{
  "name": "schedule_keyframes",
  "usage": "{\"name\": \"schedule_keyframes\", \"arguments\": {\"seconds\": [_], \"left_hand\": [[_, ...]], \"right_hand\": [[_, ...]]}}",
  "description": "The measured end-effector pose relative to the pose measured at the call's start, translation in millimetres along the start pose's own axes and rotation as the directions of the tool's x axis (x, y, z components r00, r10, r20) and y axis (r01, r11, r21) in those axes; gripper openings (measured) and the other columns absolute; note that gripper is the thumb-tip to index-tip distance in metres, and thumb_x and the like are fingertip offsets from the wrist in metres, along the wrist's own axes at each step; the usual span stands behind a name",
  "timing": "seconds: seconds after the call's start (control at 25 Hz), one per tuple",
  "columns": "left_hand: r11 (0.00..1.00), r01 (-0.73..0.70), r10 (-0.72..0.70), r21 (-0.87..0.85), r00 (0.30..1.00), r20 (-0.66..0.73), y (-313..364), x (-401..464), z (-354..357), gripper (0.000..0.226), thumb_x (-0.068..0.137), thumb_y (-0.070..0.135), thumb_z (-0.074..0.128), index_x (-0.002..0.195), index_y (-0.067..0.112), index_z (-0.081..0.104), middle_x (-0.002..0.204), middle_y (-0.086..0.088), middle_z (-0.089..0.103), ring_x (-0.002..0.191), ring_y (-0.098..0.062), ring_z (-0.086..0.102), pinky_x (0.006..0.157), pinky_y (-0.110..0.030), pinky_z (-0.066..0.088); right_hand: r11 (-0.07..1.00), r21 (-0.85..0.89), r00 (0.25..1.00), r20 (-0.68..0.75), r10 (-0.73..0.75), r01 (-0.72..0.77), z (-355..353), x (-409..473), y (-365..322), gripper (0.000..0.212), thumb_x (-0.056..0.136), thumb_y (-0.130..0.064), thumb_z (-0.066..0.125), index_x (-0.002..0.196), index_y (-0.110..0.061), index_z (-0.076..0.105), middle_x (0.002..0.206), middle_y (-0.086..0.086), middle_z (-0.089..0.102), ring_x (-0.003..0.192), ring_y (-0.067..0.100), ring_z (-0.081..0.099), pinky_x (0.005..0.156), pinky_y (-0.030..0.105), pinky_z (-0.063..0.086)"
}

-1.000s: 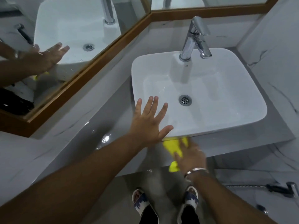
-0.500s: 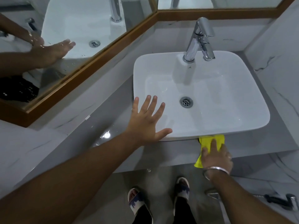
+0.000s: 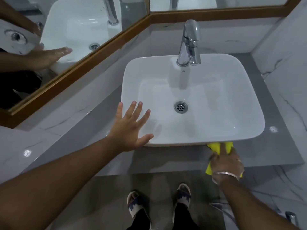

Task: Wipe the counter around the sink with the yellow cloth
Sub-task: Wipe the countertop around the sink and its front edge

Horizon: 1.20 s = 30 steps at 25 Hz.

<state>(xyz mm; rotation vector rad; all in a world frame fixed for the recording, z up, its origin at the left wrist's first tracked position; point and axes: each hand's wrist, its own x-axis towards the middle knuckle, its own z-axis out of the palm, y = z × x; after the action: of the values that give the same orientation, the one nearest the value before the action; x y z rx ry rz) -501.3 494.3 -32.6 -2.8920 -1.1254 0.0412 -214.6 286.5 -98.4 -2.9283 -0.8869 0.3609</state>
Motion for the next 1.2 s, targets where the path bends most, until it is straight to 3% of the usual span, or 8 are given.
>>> {"name": "schedule_keyframes", "arguments": {"seconds": [0.12, 0.28, 0.44, 0.52, 0.76, 0.96, 1.04, 1.2], "left_hand": [[0.999, 0.008, -0.01, 0.045, 0.999, 0.048, 0.2, -0.6, -3.2, 0.084, 0.086, 0.079, 0.015, 0.154, 0.028, 0.018, 0.165, -0.011, 0.009, 0.151, -0.033, 0.002, 0.115, -0.065, -0.008], [0.999, 0.001, -0.004, 0.041, 0.997, 0.073, 1.3, -3.4, -8.0, 0.086, 0.086, 0.077, 0.012, 0.154, 0.025, 0.021, 0.163, -0.014, 0.013, 0.151, -0.032, 0.003, 0.115, -0.066, -0.005], [0.999, 0.007, -0.011, 0.042, 0.996, 0.083, 2.0, -1.6, -5.9, 0.081, 0.088, 0.074, 0.014, 0.154, 0.027, 0.019, 0.164, -0.012, 0.01, 0.151, -0.031, -0.001, 0.115, -0.067, -0.005], [0.999, 0.01, -0.014, 0.043, 0.996, 0.088, 2.4, -1.6, -5.3, 0.08, 0.088, 0.073, 0.014, 0.154, 0.028, 0.017, 0.164, -0.012, 0.009, 0.151, -0.032, -0.001, 0.115, -0.067, -0.006], [0.999, -0.002, -0.002, 0.044, 0.995, 0.099, -0.1, -2.6, -8.0, 0.082, 0.087, 0.074, 0.01, 0.154, 0.027, 0.016, 0.164, -0.014, 0.01, 0.151, -0.033, 0.001, 0.116, -0.066, -0.006], [1.0, -0.007, 0.006, 0.008, 0.998, 0.064, -1.6, -1.8, -6.4, 0.082, 0.087, 0.073, 0.019, 0.154, 0.025, 0.02, 0.163, -0.015, 0.014, 0.151, -0.035, 0.006, 0.116, -0.066, -0.005], [1.0, -0.007, 0.007, 0.0, 0.999, 0.051, -0.9, -2.4, -6.5, 0.082, 0.087, 0.074, 0.017, 0.154, 0.026, 0.02, 0.163, -0.014, 0.014, 0.151, -0.035, 0.007, 0.116, -0.066, -0.005], [1.0, -0.007, 0.006, 0.011, 0.998, 0.065, 1.0, -4.7, -11.7, 0.084, 0.086, 0.075, 0.009, 0.155, 0.026, 0.013, 0.165, -0.011, 0.006, 0.151, -0.033, -0.001, 0.116, -0.064, -0.009]], "right_hand": [[0.971, 0.117, 0.945, 0.231, -0.232, 0.209, 15.8, -60.9, -75.1, 0.058, 0.076, -0.035, 0.065, 0.13, -0.02, 0.05, 0.127, 0.02, 0.057, 0.104, 0.036, 0.06, 0.084, 0.044, 0.052], [0.696, 0.239, 0.598, 0.372, -0.71, 0.677, 1.1, -83.6, -65.8, 0.052, 0.064, -0.063, 0.064, 0.113, -0.047, 0.062, 0.107, -0.006, 0.073, 0.082, 0.013, 0.066, 0.067, 0.023, 0.053], [0.953, 0.02, 0.933, 0.202, -0.299, 0.302, -6.1, 1.3, 2.3, 0.053, 0.073, -0.049, 0.063, 0.124, -0.046, 0.052, 0.132, 0.002, 0.057, 0.107, 0.031, 0.059, 0.085, 0.038, 0.054], [0.968, -0.157, 0.974, 0.144, -0.173, 0.195, -1.6, -2.8, -9.3, 0.056, 0.079, -0.04, 0.057, 0.134, -0.038, 0.043, 0.145, 0.01, 0.042, 0.116, 0.037, 0.052, 0.092, 0.045, 0.049], [0.774, 0.012, 0.679, 0.472, -0.562, 0.633, 10.7, -88.6, -110.1, 0.05, 0.089, -0.05, 0.042, 0.134, -0.03, 0.041, 0.146, 0.015, 0.037, 0.12, 0.038, 0.048, 0.096, 0.046, 0.042], [0.541, 0.134, 0.558, -0.181, -0.81, 0.83, -51.0, -76.8, -76.4, 0.048, 0.088, -0.055, 0.042, 0.129, -0.029, 0.048, 0.128, 0.001, 0.055, 0.113, 0.027, 0.056, 0.086, 0.041, 0.042], [0.577, 0.059, 0.571, -0.256, -0.78, 0.814, -70.6, -55.0, -96.8, 0.067, 0.083, -0.068, 0.037, 0.14, -0.031, 0.037, 0.147, 0.005, 0.04, 0.135, 0.027, 0.037, 0.102, 0.045, 0.03], [0.659, -0.164, 0.673, 0.038, -0.739, 0.734, -66.5, -24.8, -135.5, 0.089, 0.077, -0.082, 0.011, 0.148, -0.03, 0.012, 0.16, 0.012, 0.011, 0.146, 0.038, 0.009, 0.113, 0.066, 0.012]]}}
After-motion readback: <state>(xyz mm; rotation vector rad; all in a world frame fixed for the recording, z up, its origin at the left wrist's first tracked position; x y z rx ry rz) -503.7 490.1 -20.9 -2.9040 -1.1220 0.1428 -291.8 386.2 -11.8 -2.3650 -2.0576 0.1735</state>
